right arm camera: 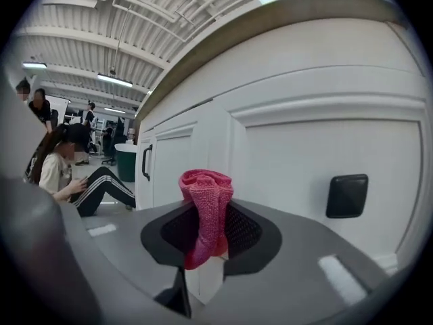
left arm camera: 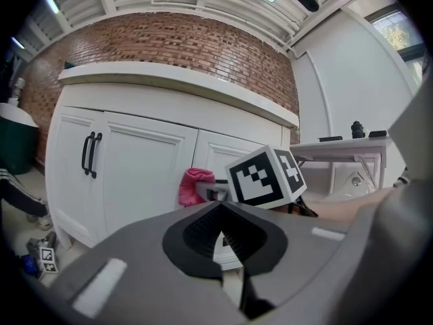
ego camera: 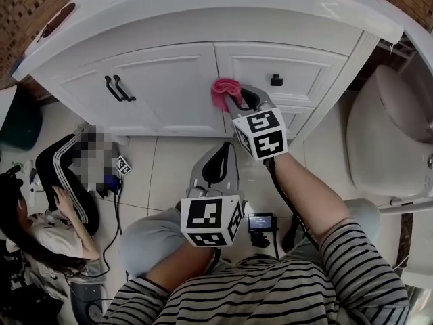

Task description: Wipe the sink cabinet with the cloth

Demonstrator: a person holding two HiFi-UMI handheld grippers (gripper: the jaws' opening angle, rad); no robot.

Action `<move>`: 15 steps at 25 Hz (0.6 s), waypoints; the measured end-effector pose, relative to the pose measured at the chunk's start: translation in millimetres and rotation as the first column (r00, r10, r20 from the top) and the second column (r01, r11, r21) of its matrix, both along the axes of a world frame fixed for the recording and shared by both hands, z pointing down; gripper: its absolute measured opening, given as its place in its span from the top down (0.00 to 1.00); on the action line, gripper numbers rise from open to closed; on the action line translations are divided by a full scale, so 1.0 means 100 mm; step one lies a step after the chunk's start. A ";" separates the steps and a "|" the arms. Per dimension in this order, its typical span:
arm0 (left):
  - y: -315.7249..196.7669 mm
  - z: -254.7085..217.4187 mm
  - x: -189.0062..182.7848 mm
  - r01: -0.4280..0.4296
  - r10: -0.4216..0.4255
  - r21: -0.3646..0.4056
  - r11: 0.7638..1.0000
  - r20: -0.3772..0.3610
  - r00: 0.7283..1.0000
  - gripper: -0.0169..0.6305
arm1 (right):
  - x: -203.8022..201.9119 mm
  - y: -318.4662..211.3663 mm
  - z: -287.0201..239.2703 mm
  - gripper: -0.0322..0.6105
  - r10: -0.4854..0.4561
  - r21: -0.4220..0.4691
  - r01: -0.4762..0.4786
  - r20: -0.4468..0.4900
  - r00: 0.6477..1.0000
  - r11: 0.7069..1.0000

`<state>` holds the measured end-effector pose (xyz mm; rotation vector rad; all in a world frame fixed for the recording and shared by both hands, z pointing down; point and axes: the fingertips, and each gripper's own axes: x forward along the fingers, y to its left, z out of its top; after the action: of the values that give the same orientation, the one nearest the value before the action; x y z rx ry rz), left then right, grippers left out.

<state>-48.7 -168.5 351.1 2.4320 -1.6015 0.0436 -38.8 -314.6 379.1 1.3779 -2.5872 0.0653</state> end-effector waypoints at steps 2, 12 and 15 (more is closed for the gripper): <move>-0.01 -0.01 -0.04 0.002 -0.002 0.002 1.000 -0.008 1.000 0.97 | 0.20 0.00 0.03 0.80 0.040 -0.006 -0.040 0.006 0.999 0.999; 0.02 0.01 0.04 -0.011 0.011 0.004 1.000 0.017 1.000 0.97 | 2.15 0.16 0.18 0.79 0.359 -0.050 -0.361 -0.050 0.932 0.931; 0.03 0.00 0.03 -0.002 0.001 0.011 1.000 0.033 0.999 0.97 | 2.41 0.25 0.19 0.78 0.424 -0.030 -0.428 -0.091 0.901 0.903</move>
<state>-45.3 -165.6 351.0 2.4537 -1.6179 0.0754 202.1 -289.1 398.1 1.8605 -2.1554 0.1354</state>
